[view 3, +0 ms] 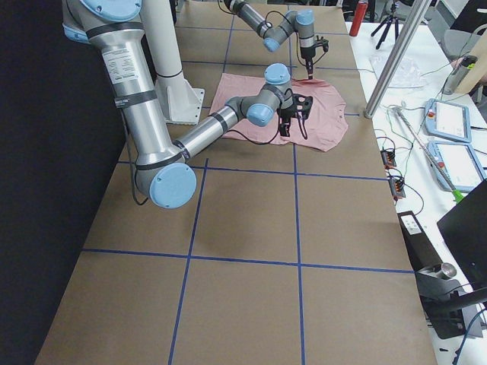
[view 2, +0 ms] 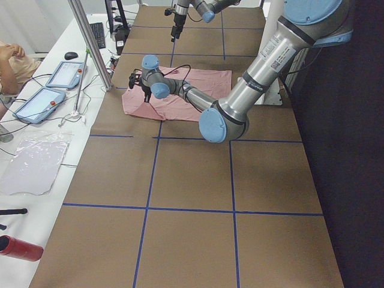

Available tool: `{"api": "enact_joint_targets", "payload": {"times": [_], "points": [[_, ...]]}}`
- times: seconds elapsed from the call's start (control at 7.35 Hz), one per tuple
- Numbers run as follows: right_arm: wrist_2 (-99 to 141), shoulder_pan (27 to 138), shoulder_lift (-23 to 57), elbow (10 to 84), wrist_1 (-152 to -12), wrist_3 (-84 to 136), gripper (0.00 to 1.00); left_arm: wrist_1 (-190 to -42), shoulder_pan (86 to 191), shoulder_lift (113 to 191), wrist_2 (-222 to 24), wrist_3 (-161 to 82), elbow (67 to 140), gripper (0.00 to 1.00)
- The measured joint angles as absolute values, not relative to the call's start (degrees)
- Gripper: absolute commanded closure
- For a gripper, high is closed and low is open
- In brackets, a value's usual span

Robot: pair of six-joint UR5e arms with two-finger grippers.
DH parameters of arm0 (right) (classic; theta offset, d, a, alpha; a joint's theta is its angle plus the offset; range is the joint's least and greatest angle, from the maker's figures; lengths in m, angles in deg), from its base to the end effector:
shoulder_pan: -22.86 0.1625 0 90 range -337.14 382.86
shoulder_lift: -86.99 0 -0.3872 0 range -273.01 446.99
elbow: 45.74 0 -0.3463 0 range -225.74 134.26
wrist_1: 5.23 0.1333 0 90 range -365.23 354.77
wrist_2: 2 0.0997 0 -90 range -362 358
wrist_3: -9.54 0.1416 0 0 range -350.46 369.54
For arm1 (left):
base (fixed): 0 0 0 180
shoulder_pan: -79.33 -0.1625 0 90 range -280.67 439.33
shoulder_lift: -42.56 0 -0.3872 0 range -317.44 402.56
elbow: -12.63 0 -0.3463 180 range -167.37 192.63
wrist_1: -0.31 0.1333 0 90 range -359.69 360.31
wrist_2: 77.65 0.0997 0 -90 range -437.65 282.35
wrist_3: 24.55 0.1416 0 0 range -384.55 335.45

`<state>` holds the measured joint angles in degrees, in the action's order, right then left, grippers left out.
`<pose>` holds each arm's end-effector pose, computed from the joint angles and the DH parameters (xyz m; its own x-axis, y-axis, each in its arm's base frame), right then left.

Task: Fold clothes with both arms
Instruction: 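Release the sleeve with the left gripper while the right gripper moves toward the hem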

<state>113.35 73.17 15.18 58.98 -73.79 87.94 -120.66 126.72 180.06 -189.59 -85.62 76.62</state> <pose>-0.3105 -0.4879 0.3358 0.4598 0.2695 0.8462 -0.3887 0.9178 -0.0810 0.4639 -0.6230 0.2982 0.5942 0.0168 -0.8041 0.2224 0.9574 0.1843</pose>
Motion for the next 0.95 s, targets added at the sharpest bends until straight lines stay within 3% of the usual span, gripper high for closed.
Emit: {"api": "enact_joint_targets", "payload": {"times": [0.14, 0.27, 0.54, 0.82, 0.95], "points": [[113.33, 73.11, 15.18, 58.93, -73.81, 87.93, 0.00, -122.47, 126.32, 181.31, -187.97, -85.74, 73.87, 0.41], [113.32, 73.08, 15.20, 58.89, -73.83, 87.97, 0.00, -123.93, 126.08, 181.94, -186.79, -85.84, 72.49, 0.14], [113.24, 72.99, 15.28, 58.83, -73.80, 88.32, 0.00, -127.96, 125.70, 179.83, -186.58, -87.75, 76.57, 0.21], [111.84, 72.01, 15.79, 59.11, -73.96, 90.27, 0.00, -130.90, 124.95, 172.68, -190.50, -91.84, 87.60, 0.08], [109.33, 69.94, 15.96, 59.87, -74.08, 93.36, 0.00, -130.31, 124.63, 168.13, -192.41, -94.08, 94.58, 0.09]]}}
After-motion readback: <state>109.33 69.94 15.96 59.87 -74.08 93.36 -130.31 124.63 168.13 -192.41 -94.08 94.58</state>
